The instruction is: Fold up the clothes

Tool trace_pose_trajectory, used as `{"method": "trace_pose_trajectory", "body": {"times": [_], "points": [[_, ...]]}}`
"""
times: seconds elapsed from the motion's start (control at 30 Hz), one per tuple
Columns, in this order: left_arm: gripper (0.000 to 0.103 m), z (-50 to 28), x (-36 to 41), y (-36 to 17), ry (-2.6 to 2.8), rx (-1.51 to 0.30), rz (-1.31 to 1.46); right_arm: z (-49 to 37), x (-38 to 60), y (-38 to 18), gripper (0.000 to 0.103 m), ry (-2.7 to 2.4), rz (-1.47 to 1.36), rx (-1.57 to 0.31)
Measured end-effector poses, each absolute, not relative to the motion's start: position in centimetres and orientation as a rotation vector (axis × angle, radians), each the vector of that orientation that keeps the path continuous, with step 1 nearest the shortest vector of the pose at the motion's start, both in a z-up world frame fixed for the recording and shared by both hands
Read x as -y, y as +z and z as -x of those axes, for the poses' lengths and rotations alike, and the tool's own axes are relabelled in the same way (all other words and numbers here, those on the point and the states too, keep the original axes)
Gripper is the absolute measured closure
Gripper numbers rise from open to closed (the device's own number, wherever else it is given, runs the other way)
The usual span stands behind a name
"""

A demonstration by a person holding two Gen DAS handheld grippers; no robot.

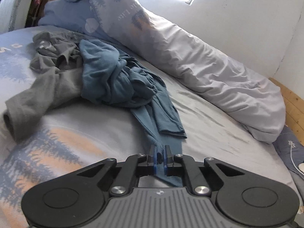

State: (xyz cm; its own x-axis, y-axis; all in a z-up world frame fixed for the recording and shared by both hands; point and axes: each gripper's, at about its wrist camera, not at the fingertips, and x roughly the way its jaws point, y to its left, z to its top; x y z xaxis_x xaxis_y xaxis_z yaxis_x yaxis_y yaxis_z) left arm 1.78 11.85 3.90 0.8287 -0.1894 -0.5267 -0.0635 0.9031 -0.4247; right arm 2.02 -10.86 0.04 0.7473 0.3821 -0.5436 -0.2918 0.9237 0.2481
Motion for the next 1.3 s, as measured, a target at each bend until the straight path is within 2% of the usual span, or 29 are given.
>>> {"method": "trace_pose_trajectory", "body": {"times": [0.33, 0.73, 0.87, 1.0, 1.2, 1.27, 1.3], "points": [[0.099, -1.5, -14.8, 4.1, -0.027, -0.635, 0.551, -4.1, 9.7, 0.8, 0.046, 0.376, -0.185, -0.623], [0.098, -0.9, -17.0, 5.2, -0.028, -0.651, 0.523, -12.0, 2.7, 1.4, 0.046, 0.370, -0.082, -0.599], [0.093, -0.6, -17.9, 5.1, -0.014, -0.643, 0.539, -13.3, 1.3, 0.4, 0.046, 0.363, -0.046, -0.621], [0.078, -0.5, -19.0, 4.8, -0.031, -0.642, 0.640, -13.4, 0.9, 0.6, 0.046, 0.356, -0.067, -0.592], [0.073, -0.6, -19.3, 5.5, -0.037, -0.614, 0.666, -14.3, -0.3, 0.1, 0.047, 0.317, 0.014, -0.646], [0.073, -0.6, -19.6, 5.6, -0.032, -0.609, 0.679, -14.4, -0.4, 0.0, 0.051, 0.301, 0.024, -0.667], [0.073, -0.6, -19.8, 5.6, -0.030, -0.607, 0.687, -14.3, -0.6, 0.1, 0.064, 0.299, 0.039, -0.668]]}}
